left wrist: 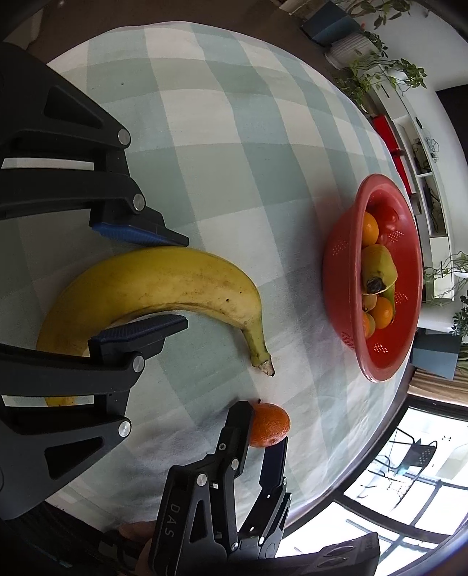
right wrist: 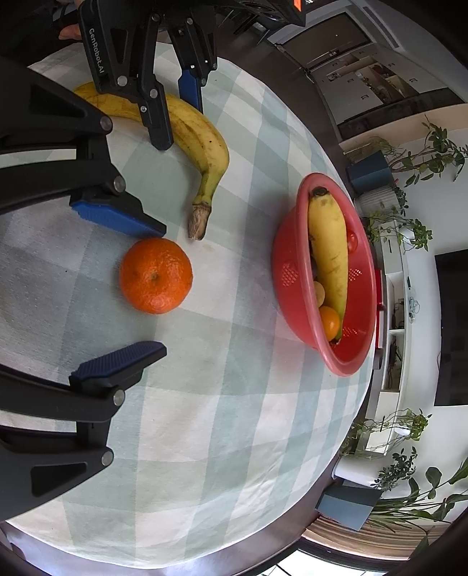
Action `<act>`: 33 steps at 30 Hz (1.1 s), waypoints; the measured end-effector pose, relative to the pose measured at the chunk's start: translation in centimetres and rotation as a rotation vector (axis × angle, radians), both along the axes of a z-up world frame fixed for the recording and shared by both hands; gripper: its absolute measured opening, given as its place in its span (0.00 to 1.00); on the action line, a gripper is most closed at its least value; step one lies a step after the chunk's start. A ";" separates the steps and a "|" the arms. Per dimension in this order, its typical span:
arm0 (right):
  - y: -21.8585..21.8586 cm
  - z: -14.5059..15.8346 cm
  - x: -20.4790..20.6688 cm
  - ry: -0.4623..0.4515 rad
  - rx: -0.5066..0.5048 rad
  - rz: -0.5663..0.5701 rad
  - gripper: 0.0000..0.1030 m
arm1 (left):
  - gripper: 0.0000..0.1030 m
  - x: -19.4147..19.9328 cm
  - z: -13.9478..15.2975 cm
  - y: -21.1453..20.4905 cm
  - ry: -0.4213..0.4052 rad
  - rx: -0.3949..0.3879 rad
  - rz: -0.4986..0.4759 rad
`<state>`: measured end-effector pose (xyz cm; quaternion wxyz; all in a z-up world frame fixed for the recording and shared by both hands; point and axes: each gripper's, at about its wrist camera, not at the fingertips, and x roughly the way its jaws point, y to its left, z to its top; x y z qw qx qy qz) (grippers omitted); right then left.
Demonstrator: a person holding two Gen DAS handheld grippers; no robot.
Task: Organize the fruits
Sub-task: 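Close the left tool around the banana while the right tool approaches the tangerine, then lift the banana with the left tool while the right tool grasps and lifts the tangerine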
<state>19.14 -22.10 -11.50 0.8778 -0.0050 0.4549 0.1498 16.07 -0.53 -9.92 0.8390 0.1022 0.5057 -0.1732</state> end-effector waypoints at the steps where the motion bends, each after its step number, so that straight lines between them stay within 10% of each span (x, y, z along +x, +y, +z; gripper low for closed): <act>1: 0.0 0.0 0.0 -0.002 0.001 0.000 0.61 | 0.32 0.1 -0.1 -0.1 -0.008 0.007 -0.006; 33: -0.4 0.2 -0.3 -0.030 0.073 -0.004 0.40 | 0.29 -2.0 1.7 2.7 -0.052 -0.163 0.042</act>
